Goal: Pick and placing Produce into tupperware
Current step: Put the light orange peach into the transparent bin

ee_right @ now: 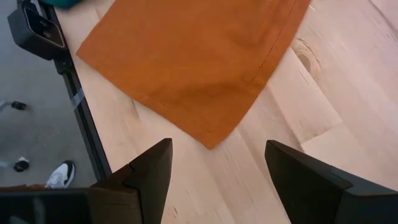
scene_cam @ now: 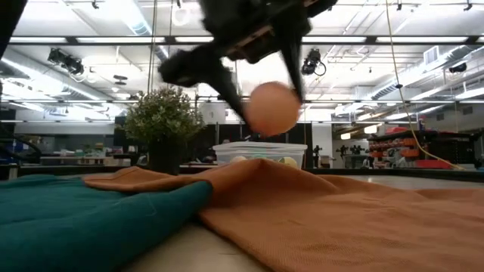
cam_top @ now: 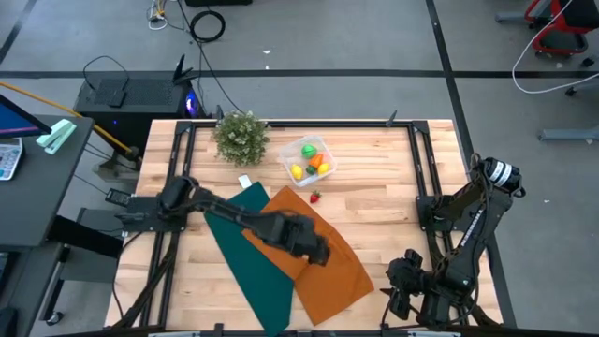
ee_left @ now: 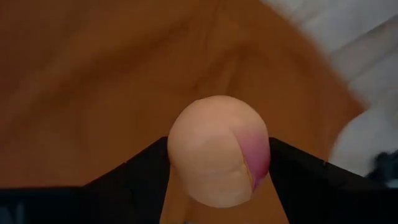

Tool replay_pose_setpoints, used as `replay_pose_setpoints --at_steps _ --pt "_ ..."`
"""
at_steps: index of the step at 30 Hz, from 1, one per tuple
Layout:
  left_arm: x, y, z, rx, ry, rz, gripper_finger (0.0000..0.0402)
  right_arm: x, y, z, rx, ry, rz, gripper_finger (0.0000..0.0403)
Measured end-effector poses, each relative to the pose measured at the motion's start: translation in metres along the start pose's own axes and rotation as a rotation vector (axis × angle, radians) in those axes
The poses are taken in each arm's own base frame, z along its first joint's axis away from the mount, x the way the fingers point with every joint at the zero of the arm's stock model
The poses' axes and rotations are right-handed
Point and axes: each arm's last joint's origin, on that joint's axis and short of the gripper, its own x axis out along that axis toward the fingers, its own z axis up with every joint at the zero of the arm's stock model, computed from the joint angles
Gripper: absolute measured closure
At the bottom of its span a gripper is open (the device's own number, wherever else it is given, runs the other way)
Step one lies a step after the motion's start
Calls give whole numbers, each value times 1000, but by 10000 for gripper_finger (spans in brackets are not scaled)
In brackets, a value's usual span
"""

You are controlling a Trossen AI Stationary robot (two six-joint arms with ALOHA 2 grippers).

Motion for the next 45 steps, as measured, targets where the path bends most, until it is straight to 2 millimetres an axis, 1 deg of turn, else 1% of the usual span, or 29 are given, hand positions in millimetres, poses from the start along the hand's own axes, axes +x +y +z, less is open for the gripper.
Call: replay_pose_setpoints --at_steps 5,12,17,20,22,25,31,34,39,45 --pt "-10 -6 38 28 -63 -94 140 -1 1 -2 16 1 13 179" --pt "-37 -17 94 73 -157 -174 151 -7 3 -12 43 7 42 179" --pt "-65 -26 129 96 -239 -246 146 -11 3 -20 50 17 60 179" --pt "-81 -26 150 99 -291 -264 151 -14 3 -24 45 17 67 179" --pt "-90 -23 163 96 -316 -252 154 -15 3 -25 37 18 69 179" --pt "-102 -13 181 95 -329 -195 153 -16 3 -27 19 11 73 179" --pt "-117 7 210 63 -344 -108 152 -17 1 -28 -62 1 55 179" --pt "-118 17 221 43 -348 -77 155 -16 -4 -27 -90 -27 17 179" --pt "-119 34 237 58 -337 -3 153 -12 -7 -19 -92 -62 -33 179" --pt "-121 55 256 154 -315 79 155 -3 -8 -2 -30 -79 -73 179"
